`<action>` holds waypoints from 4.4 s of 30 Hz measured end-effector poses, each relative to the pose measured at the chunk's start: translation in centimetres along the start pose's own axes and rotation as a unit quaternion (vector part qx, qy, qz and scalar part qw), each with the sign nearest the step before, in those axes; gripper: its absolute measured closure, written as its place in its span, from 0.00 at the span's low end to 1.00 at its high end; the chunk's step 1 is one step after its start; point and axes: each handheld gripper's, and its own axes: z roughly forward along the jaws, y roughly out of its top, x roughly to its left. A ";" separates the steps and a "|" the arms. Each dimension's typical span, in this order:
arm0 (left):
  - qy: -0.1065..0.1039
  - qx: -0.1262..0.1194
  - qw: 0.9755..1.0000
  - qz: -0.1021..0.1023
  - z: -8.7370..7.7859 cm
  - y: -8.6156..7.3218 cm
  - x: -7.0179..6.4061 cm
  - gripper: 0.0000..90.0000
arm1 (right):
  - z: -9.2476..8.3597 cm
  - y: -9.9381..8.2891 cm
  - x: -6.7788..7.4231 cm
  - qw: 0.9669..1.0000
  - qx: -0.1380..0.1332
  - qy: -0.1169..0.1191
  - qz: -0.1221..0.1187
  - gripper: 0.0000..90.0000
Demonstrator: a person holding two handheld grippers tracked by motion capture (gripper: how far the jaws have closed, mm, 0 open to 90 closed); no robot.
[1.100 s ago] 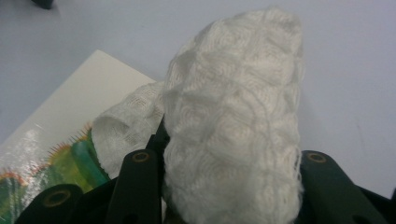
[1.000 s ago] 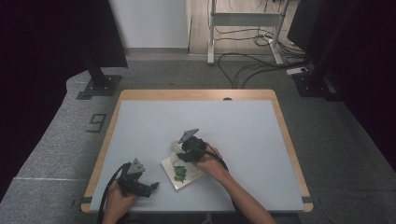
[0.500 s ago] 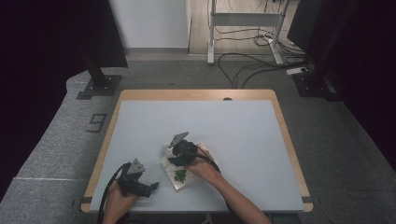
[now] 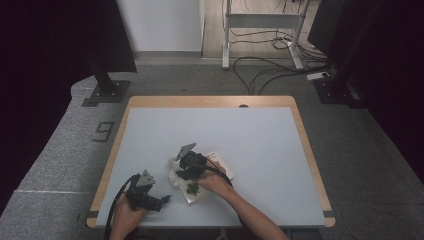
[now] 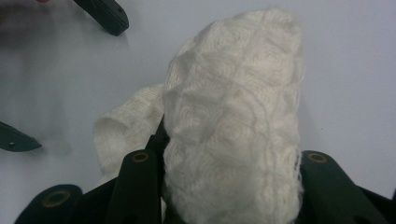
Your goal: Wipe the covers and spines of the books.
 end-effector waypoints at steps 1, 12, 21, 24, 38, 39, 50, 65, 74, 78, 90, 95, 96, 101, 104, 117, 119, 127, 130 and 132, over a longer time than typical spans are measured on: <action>0.001 0.000 1.000 0.000 0.0 0.0 0.0 0.00 | 0.0 0.1 0.1 1.000 0.002 -0.001 0.002 0.64; -0.001 0.000 1.000 -0.001 0.0 0.0 0.0 0.00 | -1.3 0.7 0.0 1.000 -0.018 0.017 0.009 0.63; 0.001 0.001 1.000 0.000 0.0 0.0 0.0 0.00 | -3.0 1.5 -0.2 0.999 -0.031 0.012 0.001 0.63; 0.000 0.001 1.000 0.000 0.0 0.0 0.0 0.00 | -3.6 1.6 -0.6 0.999 -0.033 0.006 0.000 0.63; -0.001 0.001 1.000 0.001 0.0 0.0 0.0 0.00 | -5.2 1.7 -1.7 0.999 -0.041 -0.012 0.003 0.63; -0.001 0.001 1.000 0.001 0.0 0.0 0.0 0.00 | -5.4 1.6 -1.8 0.999 -0.040 -0.012 0.007 0.63; 0.000 0.001 1.000 0.001 0.0 0.0 0.0 0.00 | -6.9 -0.6 -3.6 0.998 -0.044 -0.030 0.030 0.63; 0.000 0.000 1.000 0.000 0.0 0.0 0.0 0.00 | -9.4 -4.3 -6.1 0.995 -0.050 -0.062 0.064 0.63; 0.000 0.000 1.000 0.000 0.0 0.0 0.0 0.00 | -10.9 -6.2 -7.2 0.993 -0.048 -0.081 0.077 0.63; 0.000 0.000 1.000 0.000 0.0 0.0 0.0 0.00 | -11.4 -6.8 -7.5 0.992 -0.049 -0.087 0.082 0.63; -0.001 0.000 1.000 0.000 0.0 0.0 0.0 0.00 | -13.9 -9.4 -8.6 0.988 -0.046 -0.112 0.100 0.62; -0.001 0.000 1.000 0.000 0.0 0.0 0.0 0.00 | -14.8 -10.5 -9.0 0.985 -0.045 -0.121 0.112 0.62; -0.001 0.000 1.000 0.000 0.0 0.0 0.0 0.00 | -15.0 -10.7 -9.2 0.985 -0.045 -0.124 0.113 0.62; -0.001 0.000 1.000 0.000 0.0 0.0 0.0 0.00 | -15.9 -11.8 -9.6 0.982 -0.046 -0.134 0.124 0.62; -0.001 0.001 1.000 0.000 0.0 0.0 0.0 0.00 | -17.0 -12.9 -10.1 0.979 -0.048 -0.147 0.133 0.62; -0.001 0.000 1.000 -0.001 0.0 0.0 0.0 0.00 | -20.6 -16.6 -11.3 0.966 -0.050 -0.186 0.174 0.62; -0.001 0.000 1.000 -0.001 0.0 0.0 0.0 0.00 | -20.8 -16.9 -11.4 0.965 -0.048 -0.190 0.175 0.62; -0.001 0.000 1.000 -0.001 0.0 0.0 0.0 0.00 | -22.3 -19.7 -11.7 0.957 -0.037 -0.212 0.197 0.62; -0.001 0.000 1.000 -0.001 0.0 0.0 0.0 0.00 | -22.3 -20.5 -11.7 0.955 -0.032 -0.215 0.199 0.62; -0.001 0.000 1.000 -0.001 0.0 0.0 0.0 0.00 | -22.1 -21.0 -11.6 0.955 -0.028 -0.216 0.201 0.62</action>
